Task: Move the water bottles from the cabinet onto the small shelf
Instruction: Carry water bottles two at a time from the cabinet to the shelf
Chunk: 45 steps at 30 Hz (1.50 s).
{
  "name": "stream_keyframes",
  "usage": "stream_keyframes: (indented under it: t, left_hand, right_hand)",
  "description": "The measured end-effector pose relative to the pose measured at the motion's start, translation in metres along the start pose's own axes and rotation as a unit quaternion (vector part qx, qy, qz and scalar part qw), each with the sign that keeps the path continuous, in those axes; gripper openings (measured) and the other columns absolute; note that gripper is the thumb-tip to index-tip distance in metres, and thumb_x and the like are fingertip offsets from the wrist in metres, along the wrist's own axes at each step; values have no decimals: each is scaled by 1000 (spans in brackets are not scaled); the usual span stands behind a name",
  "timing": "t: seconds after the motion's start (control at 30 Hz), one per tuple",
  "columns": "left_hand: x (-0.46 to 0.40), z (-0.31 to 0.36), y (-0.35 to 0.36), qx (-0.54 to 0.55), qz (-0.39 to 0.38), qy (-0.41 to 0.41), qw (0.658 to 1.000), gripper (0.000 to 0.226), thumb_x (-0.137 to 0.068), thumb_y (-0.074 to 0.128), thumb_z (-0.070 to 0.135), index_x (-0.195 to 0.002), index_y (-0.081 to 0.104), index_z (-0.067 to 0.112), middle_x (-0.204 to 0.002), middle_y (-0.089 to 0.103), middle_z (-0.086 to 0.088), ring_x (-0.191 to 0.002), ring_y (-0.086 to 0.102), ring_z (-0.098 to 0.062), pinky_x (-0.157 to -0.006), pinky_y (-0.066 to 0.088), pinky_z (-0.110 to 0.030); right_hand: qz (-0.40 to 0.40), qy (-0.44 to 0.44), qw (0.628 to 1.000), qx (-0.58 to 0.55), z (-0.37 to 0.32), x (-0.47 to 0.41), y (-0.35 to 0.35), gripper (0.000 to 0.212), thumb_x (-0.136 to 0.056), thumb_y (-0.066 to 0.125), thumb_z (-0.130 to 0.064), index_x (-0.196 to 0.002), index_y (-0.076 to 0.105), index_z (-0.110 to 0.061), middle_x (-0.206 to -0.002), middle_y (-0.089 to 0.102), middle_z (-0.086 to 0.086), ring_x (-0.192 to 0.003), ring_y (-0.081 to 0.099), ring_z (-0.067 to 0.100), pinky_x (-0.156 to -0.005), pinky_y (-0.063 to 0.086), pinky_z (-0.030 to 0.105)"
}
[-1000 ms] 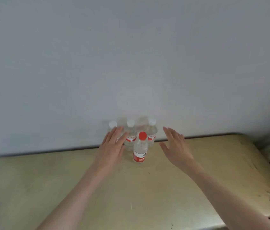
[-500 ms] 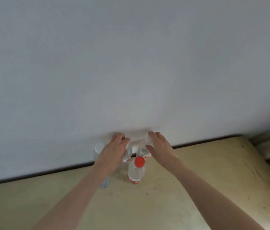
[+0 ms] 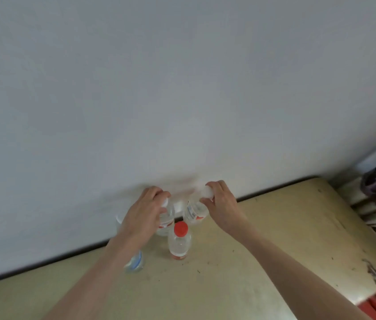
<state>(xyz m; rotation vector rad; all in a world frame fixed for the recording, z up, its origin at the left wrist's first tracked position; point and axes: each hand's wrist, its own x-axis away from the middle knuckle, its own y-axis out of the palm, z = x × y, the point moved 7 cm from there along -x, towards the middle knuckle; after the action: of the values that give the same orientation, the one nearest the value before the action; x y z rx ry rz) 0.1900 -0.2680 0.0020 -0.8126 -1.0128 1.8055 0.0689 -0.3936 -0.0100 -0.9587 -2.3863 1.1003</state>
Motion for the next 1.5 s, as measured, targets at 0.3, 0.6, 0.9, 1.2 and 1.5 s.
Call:
stream_keyframes:
  t: [0.3,0.6,0.9,1.2,1.5]
  left_hand:
    - [-11,106,-47,48,52,137,988,32,-78,61,-5,-108,61,7,-105,53,-6,-98,38,-8,-85,27,-12]
    - [57,285,-19,138,-5,286,948,26,-83,55,0,-107,61,10,-102,46,7,-94,34,4,-83,18,5]
    - [249,495,61,190,-132,482,845,31,-72,58,14,-102,64,10,-99,55,-2,-92,43,-5,-81,24,0]
    - [502,685,138,243,-266,670,649,32,-78,64,2,-108,62,13,-101,55,4,-96,43,-6,-84,31,-13]
    - [762,832,173,277,-348,759,475,37,-76,66,-2,-111,62,9,-103,54,6,-96,40,-6,-84,28,-12]
  right_hand:
    - [179,1,983,-31,6,82,-127,29,-84,62,-15,-109,53,-6,-98,44,-1,-66,46,0,-68,30,12]
    - [344,98,934,15,56,301,-231,32,-83,63,-27,-111,53,-14,-100,44,-8,-79,46,7,-69,31,10]
    - [480,225,845,77,91,628,-266,35,-79,63,-37,-98,57,-8,-90,48,-5,-73,41,2,-74,33,6]
    - [597,435,667,97,81,956,-232,31,-76,66,-36,-94,58,-11,-88,51,-1,-72,46,8,-68,35,9]
    - [655,582,464,128,48,1222,-175,26,-78,68,-34,-93,57,-16,-87,48,-8,-69,46,-1,-65,33,13]
